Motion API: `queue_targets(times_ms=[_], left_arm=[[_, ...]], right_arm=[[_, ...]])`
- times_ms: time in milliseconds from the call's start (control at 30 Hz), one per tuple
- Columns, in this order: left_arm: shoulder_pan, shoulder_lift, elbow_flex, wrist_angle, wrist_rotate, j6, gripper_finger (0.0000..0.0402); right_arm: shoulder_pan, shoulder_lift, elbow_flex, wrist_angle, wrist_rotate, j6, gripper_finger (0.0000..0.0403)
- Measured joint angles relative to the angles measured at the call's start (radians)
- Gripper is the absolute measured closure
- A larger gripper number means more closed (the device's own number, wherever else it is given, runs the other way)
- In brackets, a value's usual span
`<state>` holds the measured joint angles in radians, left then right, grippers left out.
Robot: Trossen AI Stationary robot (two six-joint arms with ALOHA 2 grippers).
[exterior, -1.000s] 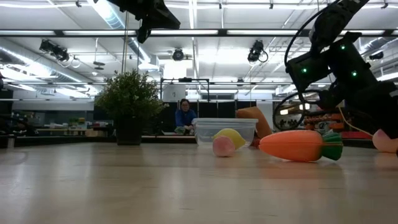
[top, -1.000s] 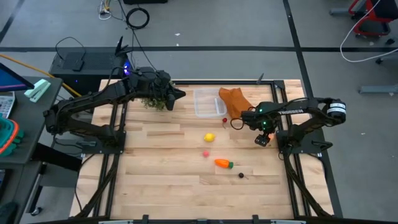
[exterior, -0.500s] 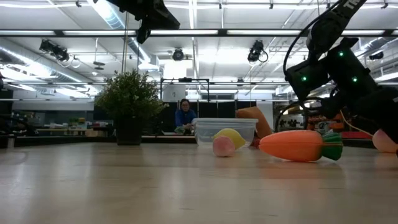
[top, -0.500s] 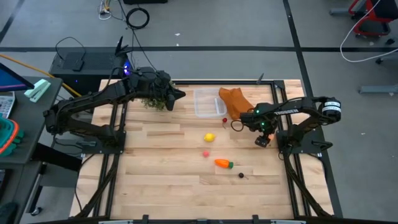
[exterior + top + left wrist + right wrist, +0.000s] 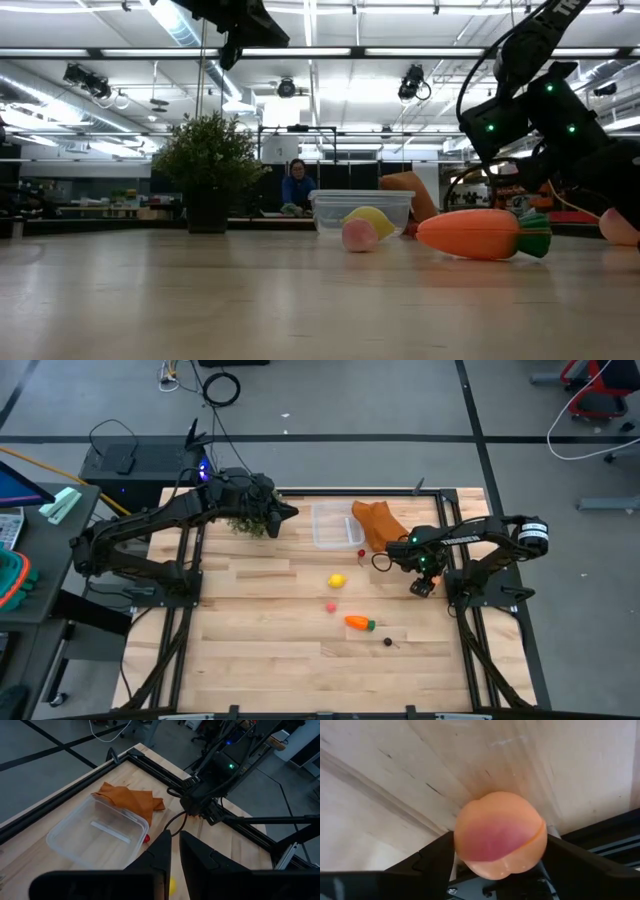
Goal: Pick and placing Produce into tupperware
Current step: Put the big peach into the transparent bin
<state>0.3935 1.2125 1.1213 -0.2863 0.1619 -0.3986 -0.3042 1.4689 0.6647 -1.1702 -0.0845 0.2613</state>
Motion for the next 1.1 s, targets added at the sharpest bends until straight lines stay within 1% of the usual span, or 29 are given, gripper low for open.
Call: queue_targets(times_ms=[233,333,500,667,867,1100], left_arm=[[0.0,0.0,0.0,0.0,0.0,0.001,0.0364],[0.0,0.0,0.0,0.0,0.0,0.001,0.0364],[0.0,0.0,0.0,-0.001,0.0,0.002,0.0359],[0.0,0.0,0.0,-0.001,0.0,0.002,0.0361],[0.0,0.0,0.0,-0.001,0.0,0.002,0.036],[0.0,0.0,0.0,-0.001,0.0,0.001,0.0362]], right_arm=[[0.0,-0.001,0.0,-0.001,0.0,0.003,0.0189],[0.0,-0.001,0.0,-0.002,-0.001,0.003,0.0198],[0.0,-0.014,0.007,-0.004,0.0,0.008,0.0193],[-0.001,-0.057,0.044,-0.042,0.0,0.014,0.0189],[-0.001,-0.109,0.127,-0.117,0.0,0.036,0.0192],[-0.001,-0.143,0.309,-0.185,0.0,0.051,0.0191]])
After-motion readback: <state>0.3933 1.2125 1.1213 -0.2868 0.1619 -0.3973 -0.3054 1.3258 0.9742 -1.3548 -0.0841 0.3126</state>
